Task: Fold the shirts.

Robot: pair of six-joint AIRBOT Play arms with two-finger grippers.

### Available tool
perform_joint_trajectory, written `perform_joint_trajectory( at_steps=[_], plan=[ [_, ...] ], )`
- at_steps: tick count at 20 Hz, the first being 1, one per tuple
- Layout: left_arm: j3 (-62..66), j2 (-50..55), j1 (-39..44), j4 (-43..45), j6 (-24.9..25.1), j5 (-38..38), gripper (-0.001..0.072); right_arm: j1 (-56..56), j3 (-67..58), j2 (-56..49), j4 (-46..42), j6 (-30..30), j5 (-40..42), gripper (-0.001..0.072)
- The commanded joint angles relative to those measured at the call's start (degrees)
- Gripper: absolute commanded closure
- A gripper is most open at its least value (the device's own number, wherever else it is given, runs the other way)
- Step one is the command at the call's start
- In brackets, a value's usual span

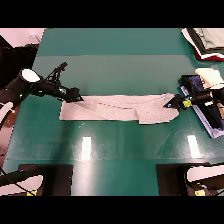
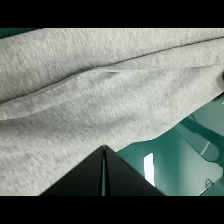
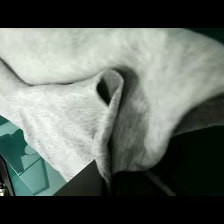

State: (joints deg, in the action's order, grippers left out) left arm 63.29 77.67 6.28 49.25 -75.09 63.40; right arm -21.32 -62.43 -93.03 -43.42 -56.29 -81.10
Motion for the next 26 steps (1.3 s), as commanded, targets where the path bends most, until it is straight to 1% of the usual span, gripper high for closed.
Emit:
perform_joint_trajectory(
  at_steps=[1, 3, 4, 6, 9, 11, 13, 16, 20, 23, 26],
  plan=[
    [0.2, 0.1, 2.2, 0.0, -1.5, -2.7, 0.0687, 1.2, -0.1, 4.9, 3.0, -1.0, -1.2, 0.0702],
    [1.1, 0.7, 5.3, 0.3, -1.4, -6.4, 0.0686, 2.9, -0.5, 9.2, 7.6, -2.9, -1.2, 0.0702],
    [2.8, 2.0, 7.0, 0.7, -1.5, -6.5, 0.0687, 4.3, -1.8, 10.9, 8.3, -4.4, -1.3, 0.0703],
    [7.8, 7.0, 10.8, 1.4, -1.5, -5.5, 0.0687, 8.5, -7.1, 13.2, 8.3, -8.5, -2.3, 0.0703],
    [15.3, 15.3, 16.7, 1.4, -1.5, -5.4, 0.0686, 16.6, -16.7, 13.9, 7.7, -13.9, -3.2, 0.0703],
    [19.2, 20.4, 19.9, 1.5, -1.5, -5.3, 0.0686, 22.1, -22.6, 13.9, 7.3, -16.6, -2.9, 0.0703],
    [21.2, 24.2, 21.5, 1.5, -1.5, -5.5, 0.0686, 26.8, -28.3, 12.7, 7.3, -18.4, -2.7, 0.0703],
    [21.6, 26.1, 21.6, 1.7, -1.5, -5.5, 0.0686, 32.5, -35.7, 9.6, 6.8, -20.7, -4.6, 0.0703],
    [21.6, 26.0, 21.6, 1.8, -1.4, -5.5, 0.0685, 39.3, -44.9, 4.7, -2.4, -24.1, -5.9, 0.0703],
    [23.9, 25.8, 20.6, 6.2, -1.4, -1.8, 0.0686, 42.6, -50.2, 1.2, -3.2, -25.4, -6.2, 0.0703],
    [26.3, 22.3, 16.4, 10.3, -1.4, 1.9, 0.0686, 45.8, -54.4, -2.4, -3.2, -25.9, -6.0, 0.0703]
  ],
)
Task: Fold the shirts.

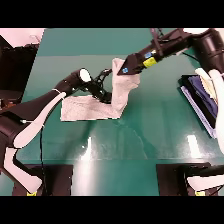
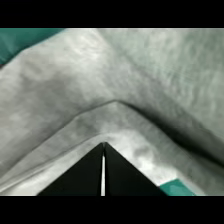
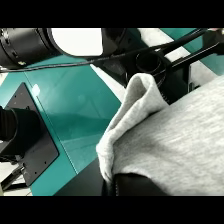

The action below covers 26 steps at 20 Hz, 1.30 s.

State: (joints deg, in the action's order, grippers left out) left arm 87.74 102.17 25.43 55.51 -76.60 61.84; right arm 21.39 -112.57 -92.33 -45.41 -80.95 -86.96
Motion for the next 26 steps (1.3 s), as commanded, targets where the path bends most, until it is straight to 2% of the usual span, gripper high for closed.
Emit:
perform_joint_trajectory(
  at_steps=[1, 6, 9, 11, 12, 13, 14, 15, 16, 18, 20, 23, 25, 26],
  plan=[
    [1.9, -4.4, -4.7, 5.2, 0.1, 4.0, 0.0686, 4.2, -4.6, -4.1, -1.2, -1.2, 0.1, 0.0703],
    [2.0, -17.3, -18.6, 13.0, 0.5, 10.5, 0.0685, 9.4, -4.6, -9.5, -1.2, -1.0, 2.9, 0.0702],
    [2.0, -23.3, -25.6, 15.7, 0.5, 14.2, 0.0685, 13.0, -4.6, -14.0, -1.2, 2.1, 7.6, 0.0701],
    [2.0, -26.2, -29.3, 15.7, 0.5, 15.7, 0.0685, 16.1, -4.6, -16.9, -1.1, 4.9, 14.1, 0.0692],
    [2.0, -27.0, -30.5, 15.7, 0.5, 15.8, 0.0685, 18.0, -4.6, -18.4, -0.6, 6.7, 19.2, 0.0598],
    [2.0, -27.5, -31.3, 15.7, 0.4, 15.8, 0.0685, 19.8, -4.6, -19.7, 1.0, 8.8, 24.3, 0.0397],
    [2.0, -27.7, -31.7, 15.6, 0.3, 16.2, 0.0685, 21.5, -4.7, -20.8, 4.7, 12.4, 29.9, 0.0276],
    [2.0, -27.7, -31.7, 15.6, 0.3, 16.7, 0.0685, 22.8, -4.7, -21.3, 7.4, 15.5, 33.8, 0.02],
    [2.0, -27.7, -31.7, 15.6, 0.3, 17.2, 0.0685, 23.8, -4.6, -21.2, 8.2, 16.7, 36.1, 0.0199],
    [2.0, -27.7, -31.7, 15.6, 0.3, 17.7, 0.0685, 23.1, -4.6, -19.6, 4.9, 16.9, 34.1, 0.02],
    [2.0, -27.7, -31.7, 15.6, 0.3, 18.9, 0.0685, 20.1, -4.1, -17.2, 1.4, 14.7, 26.9, 0.0201],
    [1.8, -27.5, -31.7, 14.1, 0.3, 19.1, 0.0685, 13.1, 3.1, -11.6, 0.1, 11.7, 18.8, 0.0207],
    [0.9, -27.4, -31.7, 11.7, 0.3, 18.7, 0.0684, 8.1, 10.3, -7.9, 0.2, 11.3, 16.5, 0.0278],
    [-0.6, -27.4, -31.7, 9.3, 0.7, 18.5, 0.0684, 5.8, 14.3, -6.0, 0.3, 11.3, 16.5, 0.0278]
  ],
)
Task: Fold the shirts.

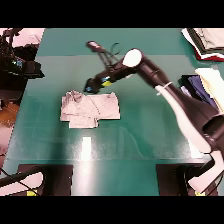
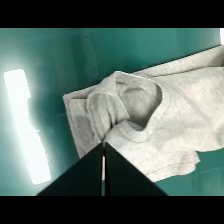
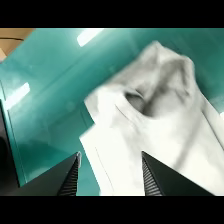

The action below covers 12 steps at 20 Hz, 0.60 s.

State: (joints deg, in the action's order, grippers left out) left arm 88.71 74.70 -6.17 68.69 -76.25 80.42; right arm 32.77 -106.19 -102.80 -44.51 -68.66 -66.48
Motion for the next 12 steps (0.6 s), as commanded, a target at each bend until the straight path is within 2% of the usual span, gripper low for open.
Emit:
perform_joint_trajectory(
  at_steps=[1, 3, 7, 12],
  plan=[
    [-3.6, 0.1, 0.1, -6.7, 1.8, -0.6, 0.068, -7.6, 11.6, 6.0, -0.6, -1.0, -4.0, 0.0278],
    [-9.1, 0.1, 0.8, -10.7, 3.3, -2.0, 0.0317, -10.5, 17.5, 8.4, -0.5, -1.0, -4.2, 0.0278],
    [-20.7, 1.5, 5.4, -10.2, 4.7, -11.6, 0.0311, -12.7, 25.5, 11.9, -0.1, -1.0, -3.6, 0.0278],
    [-21.0, 9.2, 9.8, -10.4, 5.7, -11.9, 0.0311, -12.8, 31.5, 15.1, -0.1, -1.0, -3.6, 0.0278]
  ],
)
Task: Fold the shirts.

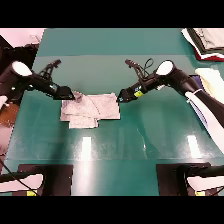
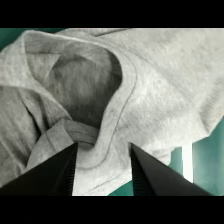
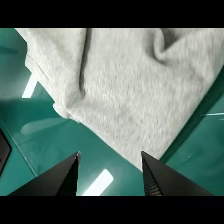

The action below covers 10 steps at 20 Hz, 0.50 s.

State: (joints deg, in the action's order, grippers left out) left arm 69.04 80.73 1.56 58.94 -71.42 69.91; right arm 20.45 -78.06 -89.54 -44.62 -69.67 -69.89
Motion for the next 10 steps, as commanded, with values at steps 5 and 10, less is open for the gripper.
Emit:
perform_joint_trajectory(
  at_steps=[5, 10],
  plan=[
    [-1.2, 3.4, 2.1, 2.0, 0.9, 3.1, 0.0313, -0.5, 5.7, 4.4, -0.1, 0.1, 1.7, 0.0278],
    [1.8, 3.0, 2.1, 3.4, 1.4, 10.8, 0.0686, -0.5, 5.6, 4.5, 0.0, 0.0, 1.2, 0.0278]
  ],
)
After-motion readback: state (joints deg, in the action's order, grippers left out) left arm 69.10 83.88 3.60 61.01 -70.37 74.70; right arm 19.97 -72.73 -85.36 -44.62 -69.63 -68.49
